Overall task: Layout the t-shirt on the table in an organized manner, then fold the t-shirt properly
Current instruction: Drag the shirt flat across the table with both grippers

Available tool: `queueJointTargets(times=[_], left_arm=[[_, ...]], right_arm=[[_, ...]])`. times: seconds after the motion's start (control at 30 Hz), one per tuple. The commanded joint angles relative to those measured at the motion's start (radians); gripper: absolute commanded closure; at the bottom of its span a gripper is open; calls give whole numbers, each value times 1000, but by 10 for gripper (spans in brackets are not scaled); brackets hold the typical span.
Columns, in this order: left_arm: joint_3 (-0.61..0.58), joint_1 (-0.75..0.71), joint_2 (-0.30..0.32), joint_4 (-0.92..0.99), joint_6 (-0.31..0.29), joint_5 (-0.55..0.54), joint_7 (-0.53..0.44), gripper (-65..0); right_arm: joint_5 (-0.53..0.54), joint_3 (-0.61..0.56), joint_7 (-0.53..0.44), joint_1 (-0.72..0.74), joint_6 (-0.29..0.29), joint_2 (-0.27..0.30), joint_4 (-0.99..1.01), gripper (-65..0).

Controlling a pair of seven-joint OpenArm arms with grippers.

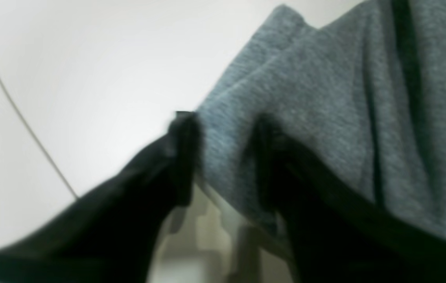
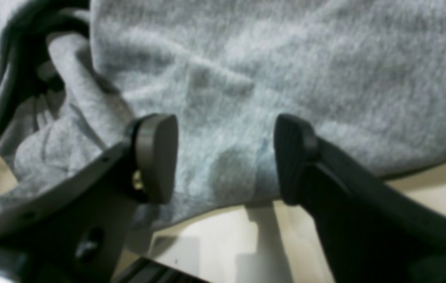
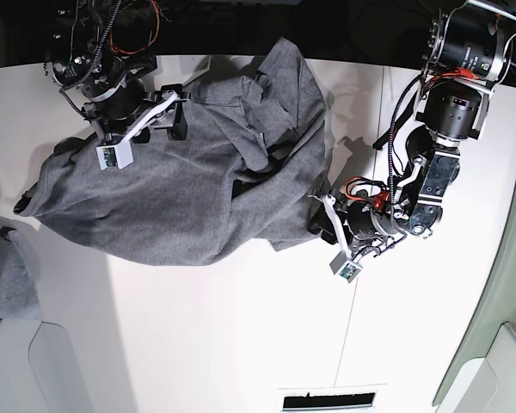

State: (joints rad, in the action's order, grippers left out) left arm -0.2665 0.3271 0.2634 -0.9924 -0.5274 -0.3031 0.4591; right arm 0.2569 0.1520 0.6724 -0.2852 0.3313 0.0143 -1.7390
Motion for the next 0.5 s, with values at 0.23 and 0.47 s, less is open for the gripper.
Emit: queueJointTargets(times=[0.23,0.47], left_arm=[[4,90,55,-10,15,-11,9,0],[4,211,146,-10,52,-19,90,0]], right_arm=[[-86,1,-45,7,5,3,-14,-78],[-145,6,-45,8,5,60,-14,0]])
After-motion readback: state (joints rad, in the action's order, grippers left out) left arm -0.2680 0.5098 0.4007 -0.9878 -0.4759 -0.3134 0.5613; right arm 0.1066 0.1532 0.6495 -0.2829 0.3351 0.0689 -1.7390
